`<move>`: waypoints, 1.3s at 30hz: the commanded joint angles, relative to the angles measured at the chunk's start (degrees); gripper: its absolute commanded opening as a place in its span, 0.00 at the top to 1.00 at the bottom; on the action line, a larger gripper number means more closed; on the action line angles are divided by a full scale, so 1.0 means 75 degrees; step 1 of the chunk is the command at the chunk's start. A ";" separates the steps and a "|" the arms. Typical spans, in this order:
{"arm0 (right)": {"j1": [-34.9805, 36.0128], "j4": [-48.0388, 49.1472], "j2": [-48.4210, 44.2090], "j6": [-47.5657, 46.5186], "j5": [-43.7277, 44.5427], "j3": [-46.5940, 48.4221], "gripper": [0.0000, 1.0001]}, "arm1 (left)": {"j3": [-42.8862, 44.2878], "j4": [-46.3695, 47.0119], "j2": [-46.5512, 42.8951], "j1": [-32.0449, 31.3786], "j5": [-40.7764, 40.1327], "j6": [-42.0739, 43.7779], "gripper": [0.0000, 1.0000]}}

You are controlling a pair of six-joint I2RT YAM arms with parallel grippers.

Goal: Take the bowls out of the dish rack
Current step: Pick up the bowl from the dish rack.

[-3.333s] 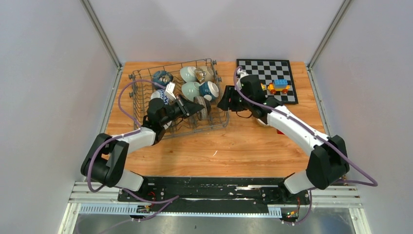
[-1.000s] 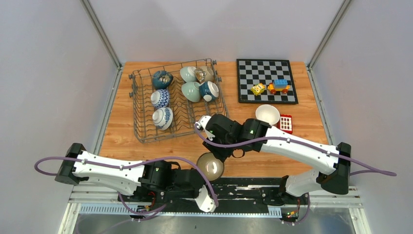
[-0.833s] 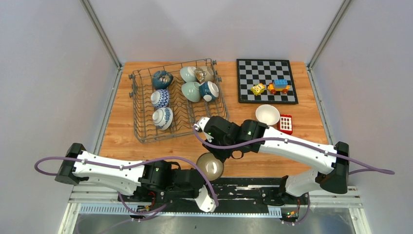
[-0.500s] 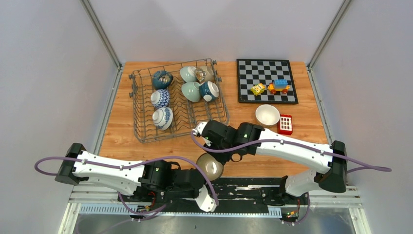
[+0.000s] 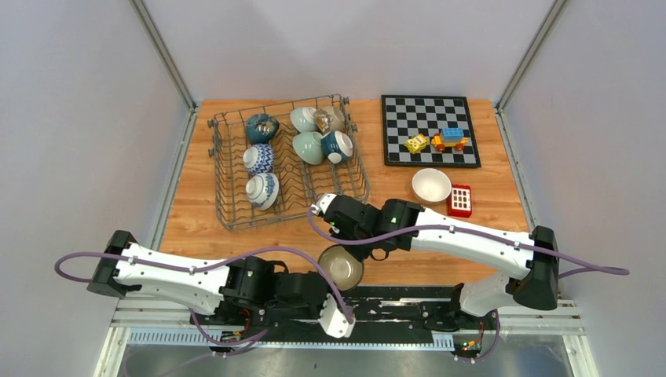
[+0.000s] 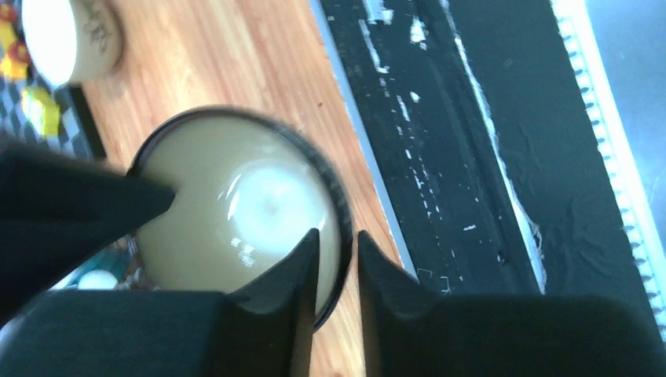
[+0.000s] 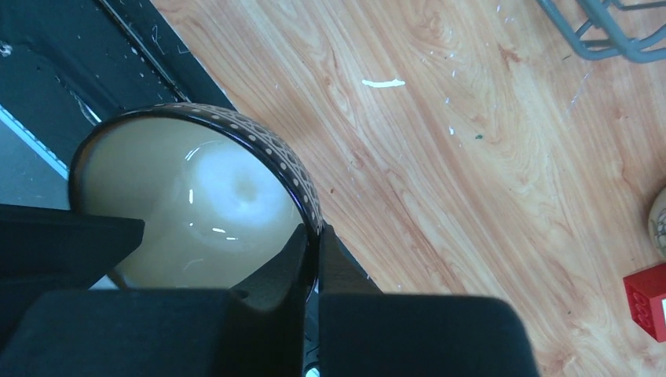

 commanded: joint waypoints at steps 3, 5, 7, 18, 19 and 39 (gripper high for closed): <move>0.0066 -0.0299 -0.0343 0.0489 0.0788 -0.0470 1.00 | -0.0228 0.0810 -0.0716 -0.0033 -0.1155 -0.1206 0.45; 0.0011 -0.0207 -0.0558 0.0741 0.1124 -0.0646 1.00 | -0.0351 0.0961 -0.0895 -0.0036 -0.1549 -0.1700 0.11; -0.0091 -0.0114 -0.0917 0.1003 0.1522 -0.0932 1.00 | -0.0537 0.1291 -0.1124 -0.0034 -0.2108 -0.2300 0.00; -0.1037 0.1282 -0.3265 0.3020 0.2472 -0.2930 1.00 | -0.0608 0.3243 -0.1141 0.0680 -0.4078 -0.7285 0.00; -0.1060 0.1313 -0.3346 0.3173 0.2536 -0.2995 1.00 | -0.0540 0.3317 -0.1046 0.0998 -0.4003 -0.7842 0.00; -0.1157 0.1110 -0.2987 0.4242 0.2598 -0.2637 1.00 | 0.1417 0.0849 0.1570 0.3538 -0.1793 -1.1335 0.52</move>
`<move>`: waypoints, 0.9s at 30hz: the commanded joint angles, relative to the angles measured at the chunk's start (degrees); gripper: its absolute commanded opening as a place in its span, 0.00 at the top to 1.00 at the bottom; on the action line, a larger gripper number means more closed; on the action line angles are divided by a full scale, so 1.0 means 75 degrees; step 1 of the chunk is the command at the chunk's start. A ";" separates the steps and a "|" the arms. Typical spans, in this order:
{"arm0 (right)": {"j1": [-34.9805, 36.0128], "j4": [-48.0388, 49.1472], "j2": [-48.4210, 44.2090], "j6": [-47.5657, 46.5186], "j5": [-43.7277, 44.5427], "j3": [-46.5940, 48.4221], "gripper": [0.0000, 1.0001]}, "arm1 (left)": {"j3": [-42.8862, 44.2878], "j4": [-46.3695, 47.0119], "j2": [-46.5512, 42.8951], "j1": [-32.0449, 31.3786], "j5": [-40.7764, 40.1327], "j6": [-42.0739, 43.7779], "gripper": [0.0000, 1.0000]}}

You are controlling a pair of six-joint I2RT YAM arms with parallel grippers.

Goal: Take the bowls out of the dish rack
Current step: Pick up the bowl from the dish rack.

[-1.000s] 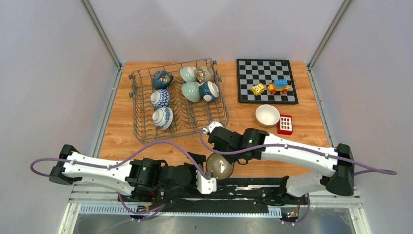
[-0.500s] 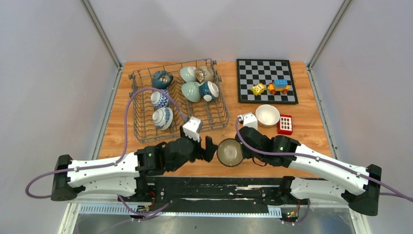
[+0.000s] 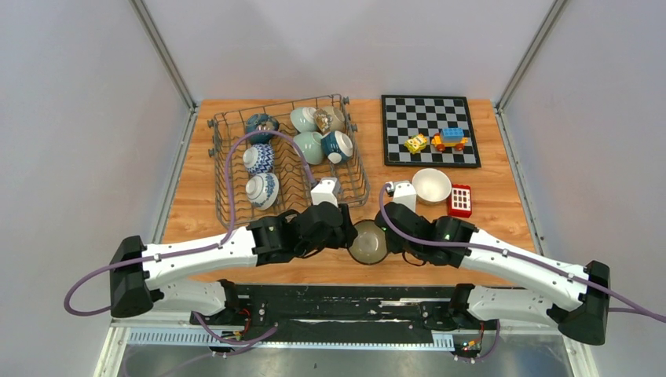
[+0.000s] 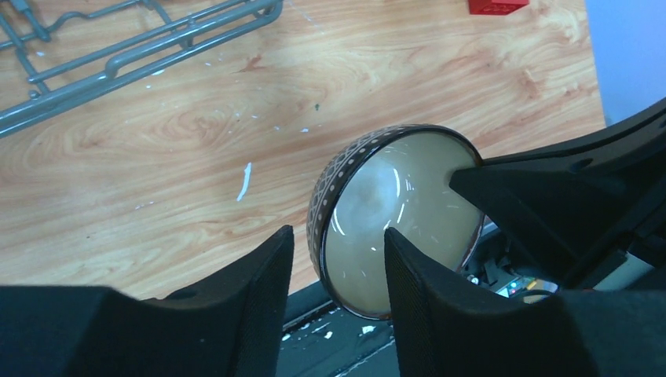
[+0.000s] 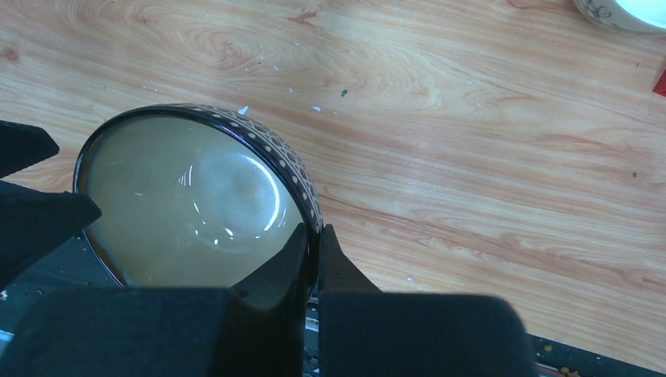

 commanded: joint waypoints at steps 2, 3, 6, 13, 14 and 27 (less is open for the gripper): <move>-0.0104 0.0138 0.0037 0.0396 0.0058 0.0437 1.00 | 0.0400 -0.0726 0.0302 0.0029 -0.0287 0.0059 0.56; -0.0104 0.0132 0.0063 0.0403 0.0045 0.0469 1.00 | 0.0415 -0.0758 0.0362 0.0025 -0.0252 0.0079 0.56; -0.0112 0.0116 0.0130 0.0415 0.0069 0.0539 1.00 | 0.0414 -0.0750 0.0490 0.0029 -0.0136 0.0140 0.57; -0.0104 0.0120 0.0242 0.0448 0.0019 0.0613 1.00 | 0.0475 -0.0736 0.0793 0.0023 -0.0070 0.0363 0.71; -0.0104 0.0115 0.0244 0.0450 0.0014 0.0604 1.00 | 0.0455 -0.0713 0.0799 0.0027 -0.0065 0.0354 0.77; -0.0105 0.0071 0.0242 -0.0461 -0.0051 0.0491 0.69 | 0.0429 -0.0450 0.0873 0.0029 0.0321 0.0259 1.00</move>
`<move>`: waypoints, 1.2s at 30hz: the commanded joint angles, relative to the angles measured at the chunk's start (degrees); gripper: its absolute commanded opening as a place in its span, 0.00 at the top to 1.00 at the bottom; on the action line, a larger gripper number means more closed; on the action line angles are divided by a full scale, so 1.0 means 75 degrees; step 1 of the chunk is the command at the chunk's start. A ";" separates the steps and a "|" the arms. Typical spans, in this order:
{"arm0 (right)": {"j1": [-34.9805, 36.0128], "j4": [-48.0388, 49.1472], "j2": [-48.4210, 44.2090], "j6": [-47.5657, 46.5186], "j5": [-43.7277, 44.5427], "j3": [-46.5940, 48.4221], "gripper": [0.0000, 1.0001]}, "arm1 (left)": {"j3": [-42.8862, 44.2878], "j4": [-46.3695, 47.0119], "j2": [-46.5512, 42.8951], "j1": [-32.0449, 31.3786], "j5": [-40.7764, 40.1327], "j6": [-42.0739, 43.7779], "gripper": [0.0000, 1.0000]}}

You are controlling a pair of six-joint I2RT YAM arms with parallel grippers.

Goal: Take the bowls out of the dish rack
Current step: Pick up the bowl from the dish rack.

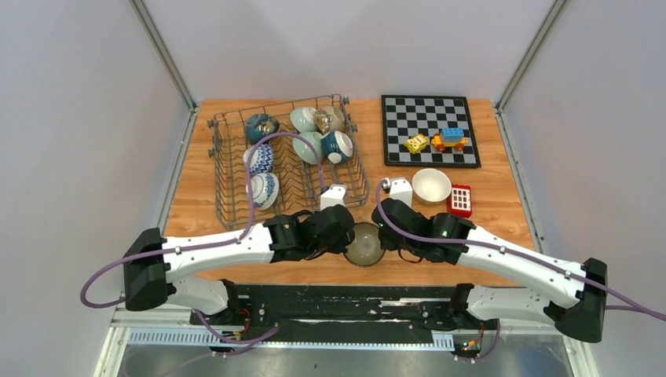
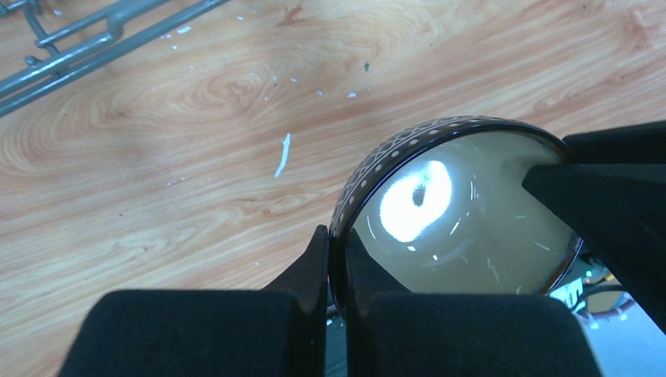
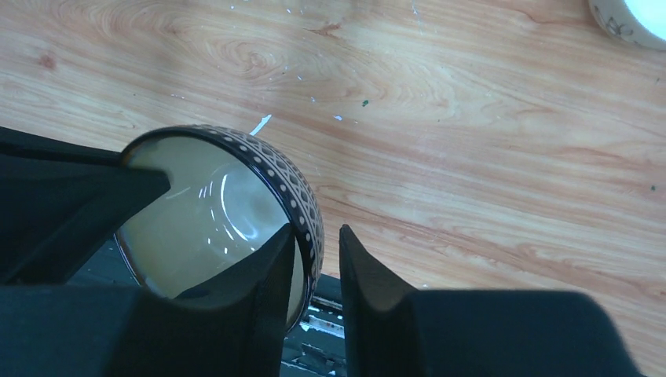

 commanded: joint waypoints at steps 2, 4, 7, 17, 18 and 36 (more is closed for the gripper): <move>-0.0092 -0.0058 -0.0034 -0.0815 0.0171 0.0114 0.69 | 0.0235 0.0225 0.0048 -0.0026 0.0304 0.0006 1.00; -0.0109 -0.0142 0.0029 -0.0983 0.0213 0.0090 0.68 | 0.0305 0.0181 0.0091 -0.0026 0.0323 -0.0014 1.00; -0.0105 -0.0175 0.0249 -0.1145 0.0050 0.0117 0.68 | 0.0343 0.0191 0.0112 -0.0027 0.0337 -0.0063 1.00; -0.0107 -0.0004 0.0656 -0.1286 -0.0376 0.0082 0.83 | 0.0391 0.0227 0.0114 -0.0026 0.0367 -0.0104 1.00; -0.0110 0.0003 0.0659 -0.1288 -0.0395 0.0086 0.88 | 0.0402 0.0236 0.0111 -0.0026 0.0357 -0.0099 1.00; -0.2200 -0.1196 -0.0953 -0.2179 0.0358 0.0307 1.00 | -0.0780 -0.0316 -0.2186 -0.0030 -0.1671 0.0698 0.09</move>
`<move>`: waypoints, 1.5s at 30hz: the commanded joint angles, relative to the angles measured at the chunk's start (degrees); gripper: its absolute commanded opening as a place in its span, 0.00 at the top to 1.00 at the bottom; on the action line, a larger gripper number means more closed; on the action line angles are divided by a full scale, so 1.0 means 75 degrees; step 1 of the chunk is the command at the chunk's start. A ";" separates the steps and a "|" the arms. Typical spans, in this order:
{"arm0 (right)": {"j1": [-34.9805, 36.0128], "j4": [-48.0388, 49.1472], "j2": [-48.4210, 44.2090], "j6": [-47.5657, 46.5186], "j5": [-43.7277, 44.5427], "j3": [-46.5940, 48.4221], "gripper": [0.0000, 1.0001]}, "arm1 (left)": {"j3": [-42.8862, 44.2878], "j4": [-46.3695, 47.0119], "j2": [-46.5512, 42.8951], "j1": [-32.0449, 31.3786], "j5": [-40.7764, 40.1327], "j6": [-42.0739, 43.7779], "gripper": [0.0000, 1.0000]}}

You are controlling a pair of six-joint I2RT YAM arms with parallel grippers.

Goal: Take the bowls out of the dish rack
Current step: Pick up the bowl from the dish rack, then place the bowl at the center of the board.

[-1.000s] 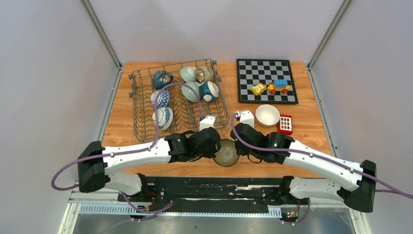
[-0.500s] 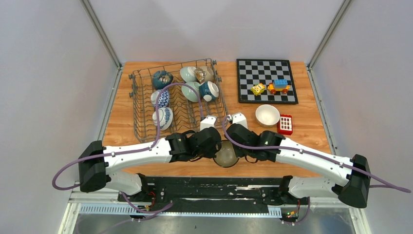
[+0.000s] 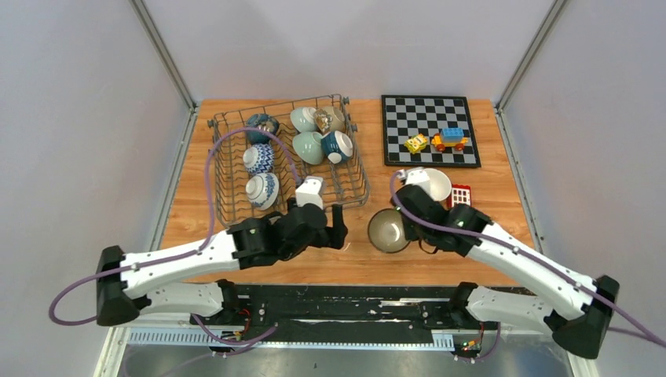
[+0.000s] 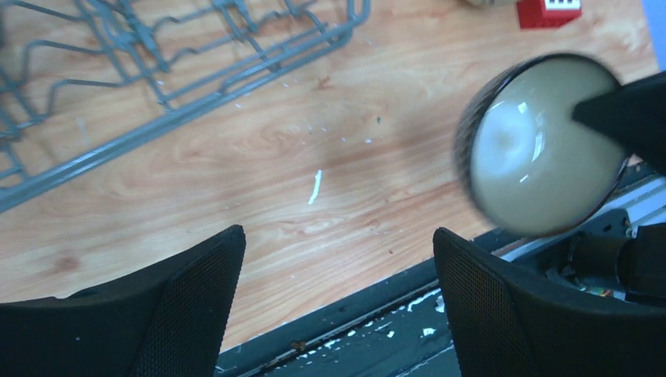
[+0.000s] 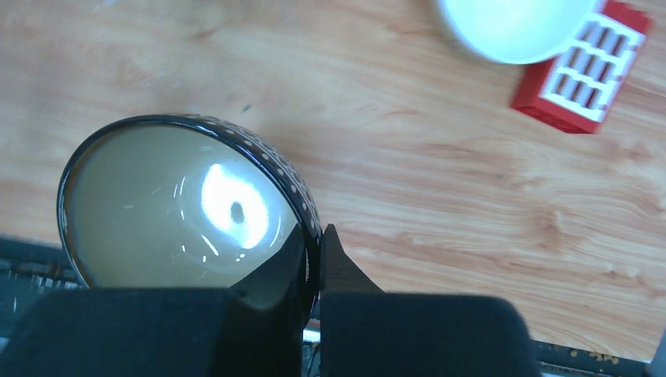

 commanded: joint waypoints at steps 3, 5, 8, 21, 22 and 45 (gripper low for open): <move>-0.2672 -0.0350 -0.1340 -0.0339 -0.0481 -0.0180 1.00 | -0.1012 -0.0070 -0.1406 -0.0014 -0.1279 0.0184 0.09; -0.3660 -0.0257 -0.1677 -0.0135 -0.0896 -0.0448 1.00 | -0.1325 -0.0091 -0.1704 -0.0014 -0.1433 0.0099 0.09; -0.5073 -0.0004 -0.1998 0.0180 -0.1486 -0.0946 1.00 | -0.1650 0.0039 -0.2022 -0.0017 -0.1520 0.0039 0.09; -0.8118 0.1584 0.0110 0.1732 -0.0395 0.0607 1.00 | -0.1483 0.0739 -0.1638 -0.0018 -0.1014 0.0907 0.09; -0.8384 0.1851 0.0411 0.1764 -0.0373 0.0641 1.00 | -0.1494 0.0792 -0.1603 -0.0015 -0.0992 0.0954 0.09; -1.0958 0.3169 0.4058 0.1565 -0.1702 0.0815 1.00 | -0.1870 0.1625 -0.1341 -0.0010 -0.0991 0.1010 0.09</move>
